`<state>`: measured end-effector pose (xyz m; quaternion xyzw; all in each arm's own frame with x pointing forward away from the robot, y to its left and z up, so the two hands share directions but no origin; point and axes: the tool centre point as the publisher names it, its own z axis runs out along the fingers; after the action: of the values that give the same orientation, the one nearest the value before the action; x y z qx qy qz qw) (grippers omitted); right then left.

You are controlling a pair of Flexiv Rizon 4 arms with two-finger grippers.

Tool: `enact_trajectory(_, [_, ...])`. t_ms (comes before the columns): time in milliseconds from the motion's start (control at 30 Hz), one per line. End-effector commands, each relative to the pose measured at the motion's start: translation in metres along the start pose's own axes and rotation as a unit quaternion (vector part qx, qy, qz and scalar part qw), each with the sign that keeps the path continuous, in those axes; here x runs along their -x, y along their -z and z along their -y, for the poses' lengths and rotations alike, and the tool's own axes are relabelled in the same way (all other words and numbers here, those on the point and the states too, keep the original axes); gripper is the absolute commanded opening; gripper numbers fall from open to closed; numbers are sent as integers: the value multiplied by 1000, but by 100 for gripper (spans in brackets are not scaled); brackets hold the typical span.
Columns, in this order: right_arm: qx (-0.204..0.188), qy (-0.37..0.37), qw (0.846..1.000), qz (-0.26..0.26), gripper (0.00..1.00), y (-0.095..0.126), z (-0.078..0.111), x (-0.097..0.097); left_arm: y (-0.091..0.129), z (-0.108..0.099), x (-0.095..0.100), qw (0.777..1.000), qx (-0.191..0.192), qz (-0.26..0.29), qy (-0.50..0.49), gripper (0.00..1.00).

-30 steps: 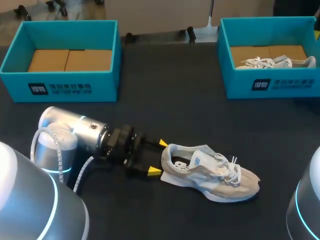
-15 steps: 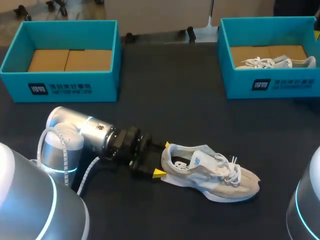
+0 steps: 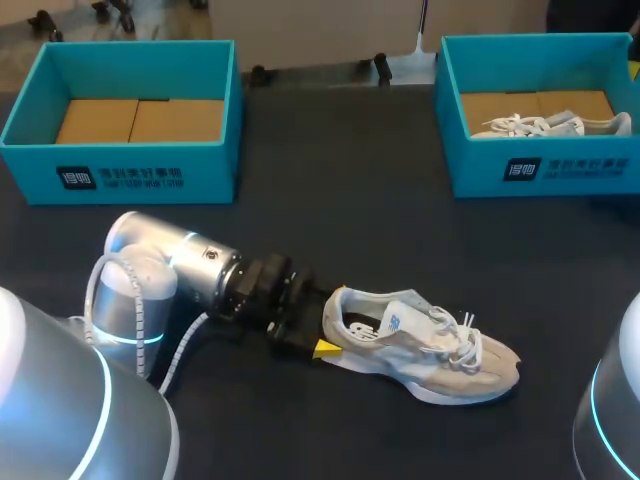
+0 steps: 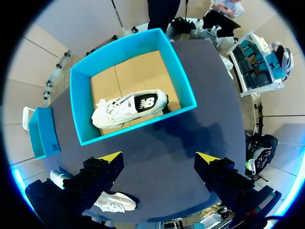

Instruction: Take the shoe out of the shoebox, open the shoe tongue, remove and reinsert the insole, then place the shoe into the shoebox

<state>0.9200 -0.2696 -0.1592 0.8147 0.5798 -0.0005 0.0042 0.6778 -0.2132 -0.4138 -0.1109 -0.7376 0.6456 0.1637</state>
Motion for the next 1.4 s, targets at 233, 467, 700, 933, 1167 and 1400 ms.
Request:
enact_trajectory(233, [0,0,1000,0,100,0,0,0,-10,-3,3,1000,3,-5,0,100])
enact_trajectory(467, [0,0,1000,0,100,0,0,0,-15,-4,4,1000,4,-5,0,100])
enact_trajectory(700, [0,0,1000,0,100,0,0,0,-21,-5,2,1000,10,1,-4,100])
enact_trajectory(933, [0,0,1000,0,100,0,0,0,-26,-5,3,1000,0,-2,2,100])
enact_trajectory(1167, [0,0,1000,0,100,0,0,0,-32,-8,3,1000,4,-7,3,100])
enact_trajectory(1400, [0,0,1000,0,100,0,0,0,-28,-6,0,1000,-3,4,-5,0])
